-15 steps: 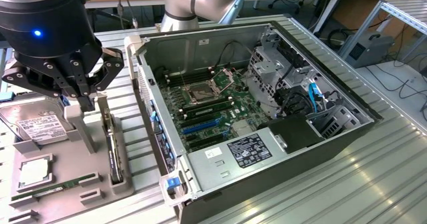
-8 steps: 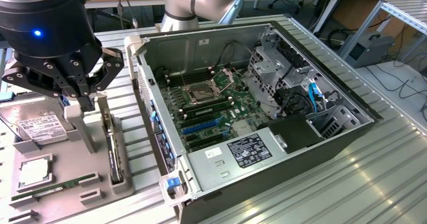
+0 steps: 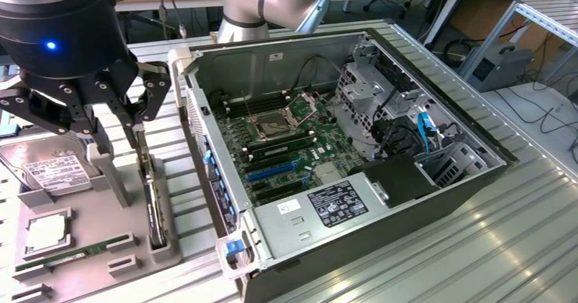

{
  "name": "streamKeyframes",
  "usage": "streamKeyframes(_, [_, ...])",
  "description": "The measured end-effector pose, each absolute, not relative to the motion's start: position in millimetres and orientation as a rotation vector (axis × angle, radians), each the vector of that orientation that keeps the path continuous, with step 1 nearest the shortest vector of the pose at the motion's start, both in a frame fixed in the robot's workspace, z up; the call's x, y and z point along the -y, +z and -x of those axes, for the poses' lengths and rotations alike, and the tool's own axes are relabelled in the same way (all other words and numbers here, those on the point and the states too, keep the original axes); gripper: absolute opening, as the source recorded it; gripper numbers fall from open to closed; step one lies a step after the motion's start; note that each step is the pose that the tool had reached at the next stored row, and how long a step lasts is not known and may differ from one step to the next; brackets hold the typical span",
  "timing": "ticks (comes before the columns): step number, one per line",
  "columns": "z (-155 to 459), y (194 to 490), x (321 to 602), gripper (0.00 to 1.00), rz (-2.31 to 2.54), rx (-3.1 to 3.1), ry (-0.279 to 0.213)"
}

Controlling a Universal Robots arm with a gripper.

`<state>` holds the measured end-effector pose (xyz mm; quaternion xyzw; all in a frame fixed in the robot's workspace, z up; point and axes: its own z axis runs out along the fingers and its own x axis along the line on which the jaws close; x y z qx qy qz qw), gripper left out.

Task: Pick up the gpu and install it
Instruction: 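Pick up the gpu and move the gpu toward the slot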

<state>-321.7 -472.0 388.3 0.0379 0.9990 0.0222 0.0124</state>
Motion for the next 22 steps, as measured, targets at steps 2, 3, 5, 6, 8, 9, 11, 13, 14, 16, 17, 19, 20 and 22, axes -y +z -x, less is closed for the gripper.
streamKeyframes(2, [321.6,384.6,472.0,0.36,-0.118,-3.114,0.071])
streamKeyframes(3, [321.6,382.3,472.0,0.36,-0.118,-3.114,0.071])
streamKeyframes(5, [321.6,376.0,472.0,0.36,-0.118,-3.114,0.071])
streamKeyframes(6, [321.6,372.6,472.0,0.36,-0.118,-3.114,0.071])
streamKeyframes(8, [321.6,367.5,472.0,0.36,-0.118,-3.114,0.071])
streamKeyframes(9, [321.6,363.8,472.0,0.36,-0.118,-3.114,0.071])
streamKeyframes(11, [321.6,359.3,472.0,0.36,-0.118,-3.114,0.071])
streamKeyframes(13, [321.6,355.0,472.0,0.36,-0.118,-3.114,0.071])
streamKeyframes(14, [321.6,352.4,472.0,0.36,-0.118,-3.114,0.071])
streamKeyframes(16, [321.6,348.2,472.0,0.36,-0.118,-3.114,0.071])
streamKeyframes(17, [321.6,345.3,472.0,0.36,-0.118,-3.114,0.071])
streamKeyframes(19, [321.6,339.0,472.0,0.36,-0.118,-3.114,0.071])
streamKeyframes(20, [321.6,337.4,472.0,0.36,-0.118,-3.114,0.071])
streamKeyframes(22, [321.6,335.6,472.0,0.36,-0.118,-3.114,0.071])
